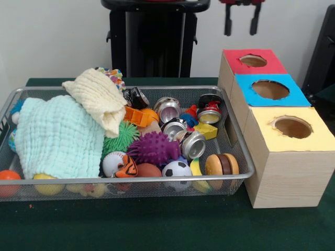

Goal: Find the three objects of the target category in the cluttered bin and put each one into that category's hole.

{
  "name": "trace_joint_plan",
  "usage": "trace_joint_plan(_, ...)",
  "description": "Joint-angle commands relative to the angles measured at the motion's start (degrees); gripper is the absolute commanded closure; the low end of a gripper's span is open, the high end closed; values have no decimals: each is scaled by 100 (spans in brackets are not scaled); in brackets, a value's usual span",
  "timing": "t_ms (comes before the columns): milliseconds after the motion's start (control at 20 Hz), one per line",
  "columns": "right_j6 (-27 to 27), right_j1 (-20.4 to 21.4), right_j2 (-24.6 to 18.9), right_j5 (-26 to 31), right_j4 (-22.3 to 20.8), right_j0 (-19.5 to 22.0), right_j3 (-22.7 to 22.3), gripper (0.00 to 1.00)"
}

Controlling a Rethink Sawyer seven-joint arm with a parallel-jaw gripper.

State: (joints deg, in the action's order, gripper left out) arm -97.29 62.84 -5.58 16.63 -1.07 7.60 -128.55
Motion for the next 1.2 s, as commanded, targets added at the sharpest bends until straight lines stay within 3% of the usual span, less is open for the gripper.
trace_joint_plan(50,1587,522,-496,36,-1540,1679,-17,0)
trace_joint_plan(200,1914,552,-1545,-4,-1797,2733,-197,0)
trace_joint_plan(450,1939,-7,-2916,-234,-2493,4056,-142,0)
trace_joint_plan(700,1832,-896,-3543,-345,-3405,4670,400,0)
trace_joint_plan(950,2052,-1339,-4182,93,-3962,5174,848,0)
trace_joint_plan(1200,2644,-1816,-4690,773,-4383,5608,1413,0)
